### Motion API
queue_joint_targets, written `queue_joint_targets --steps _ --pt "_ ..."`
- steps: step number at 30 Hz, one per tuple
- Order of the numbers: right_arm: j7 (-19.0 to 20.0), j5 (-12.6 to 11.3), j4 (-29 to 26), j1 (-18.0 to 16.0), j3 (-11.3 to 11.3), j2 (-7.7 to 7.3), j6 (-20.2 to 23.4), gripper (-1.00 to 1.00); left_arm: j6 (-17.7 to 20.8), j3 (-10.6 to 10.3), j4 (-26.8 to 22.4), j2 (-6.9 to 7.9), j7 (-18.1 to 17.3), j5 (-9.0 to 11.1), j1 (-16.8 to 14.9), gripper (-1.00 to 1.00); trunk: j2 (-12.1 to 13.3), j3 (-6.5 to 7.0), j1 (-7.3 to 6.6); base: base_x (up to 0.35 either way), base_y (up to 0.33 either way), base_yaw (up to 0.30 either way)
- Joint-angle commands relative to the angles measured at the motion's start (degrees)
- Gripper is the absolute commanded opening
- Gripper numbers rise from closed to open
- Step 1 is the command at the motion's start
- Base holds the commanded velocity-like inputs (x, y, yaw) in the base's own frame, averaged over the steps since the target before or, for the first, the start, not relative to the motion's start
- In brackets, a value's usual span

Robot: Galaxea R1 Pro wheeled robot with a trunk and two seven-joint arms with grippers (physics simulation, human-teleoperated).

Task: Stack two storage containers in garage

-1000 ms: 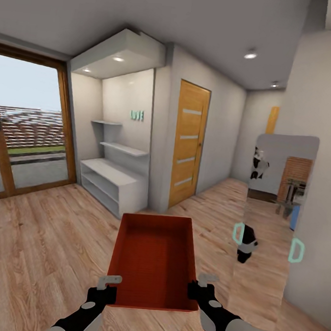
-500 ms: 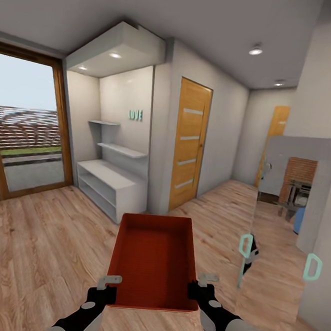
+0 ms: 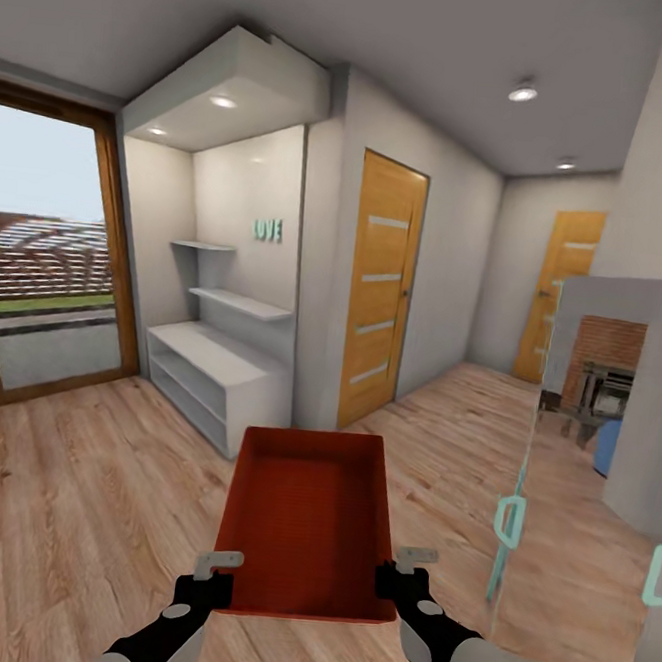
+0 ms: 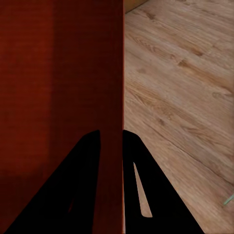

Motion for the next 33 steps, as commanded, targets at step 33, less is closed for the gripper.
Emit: queue_joint_targets --steps 33 --pt "0.1 0.3 0.2 0.0 -0.8 0.05 -0.1 -1.00 -0.8 -0.2 -0.7 -0.01 0.5 -0.1 -0.1 -1.00 -0.1 -0.09 0.04 0.321 0.000 0.000"
